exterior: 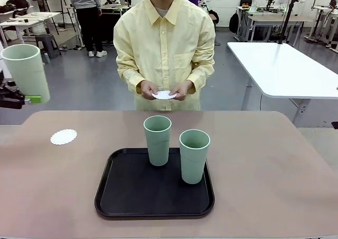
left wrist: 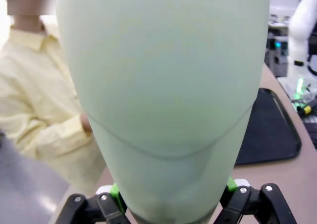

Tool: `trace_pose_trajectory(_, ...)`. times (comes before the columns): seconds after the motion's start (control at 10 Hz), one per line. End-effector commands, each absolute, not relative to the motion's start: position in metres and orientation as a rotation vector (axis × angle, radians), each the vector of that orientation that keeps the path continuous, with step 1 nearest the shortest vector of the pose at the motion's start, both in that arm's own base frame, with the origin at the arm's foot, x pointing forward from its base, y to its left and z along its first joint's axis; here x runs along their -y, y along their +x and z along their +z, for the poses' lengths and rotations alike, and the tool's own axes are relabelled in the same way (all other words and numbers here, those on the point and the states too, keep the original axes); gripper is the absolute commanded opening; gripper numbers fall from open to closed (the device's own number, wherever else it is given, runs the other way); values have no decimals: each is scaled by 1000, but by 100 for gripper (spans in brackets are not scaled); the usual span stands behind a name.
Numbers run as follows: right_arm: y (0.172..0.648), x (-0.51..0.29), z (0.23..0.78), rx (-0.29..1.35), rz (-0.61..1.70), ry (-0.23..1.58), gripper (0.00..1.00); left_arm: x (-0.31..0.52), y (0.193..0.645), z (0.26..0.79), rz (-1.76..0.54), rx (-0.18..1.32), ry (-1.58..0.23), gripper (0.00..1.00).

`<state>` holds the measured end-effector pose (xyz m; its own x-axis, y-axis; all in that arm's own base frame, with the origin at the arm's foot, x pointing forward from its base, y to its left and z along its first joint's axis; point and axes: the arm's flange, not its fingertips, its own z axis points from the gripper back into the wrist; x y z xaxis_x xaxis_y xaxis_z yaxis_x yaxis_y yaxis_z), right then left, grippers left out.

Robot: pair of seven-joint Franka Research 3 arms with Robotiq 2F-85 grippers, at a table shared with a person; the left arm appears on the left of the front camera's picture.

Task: Place coasters on the table and set cups on them.
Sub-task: Pick up one Reusable plastic cup and place it on a coaster set by the human.

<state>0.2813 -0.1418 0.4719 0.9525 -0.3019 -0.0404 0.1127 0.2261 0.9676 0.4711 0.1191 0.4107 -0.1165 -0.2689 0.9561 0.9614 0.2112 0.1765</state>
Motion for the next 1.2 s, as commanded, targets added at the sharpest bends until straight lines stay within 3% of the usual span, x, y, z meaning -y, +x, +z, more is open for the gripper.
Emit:
trace_pose_trajectory(0.0,281,141,473,172,-285,1320,100,-132,477,394,-1209,1291,-861,77)
trace_pose_trajectory(0.4,281,141,473,172,-285,1320,100,-136,455,381,-1188,1331,-846,77)
trace_pose_trajectory(0.5,281,141,473,172,-285,1320,100,-142,470,373,-1189,1277,-850,77)
trace_pose_trajectory(1.0,281,141,473,172,-285,1320,100,-141,467,371,-1187,1280,-857,77)
trace_pose_trajectory(1.1,281,141,473,172,-285,1320,100,-148,492,353,-1147,1193,-857,77)
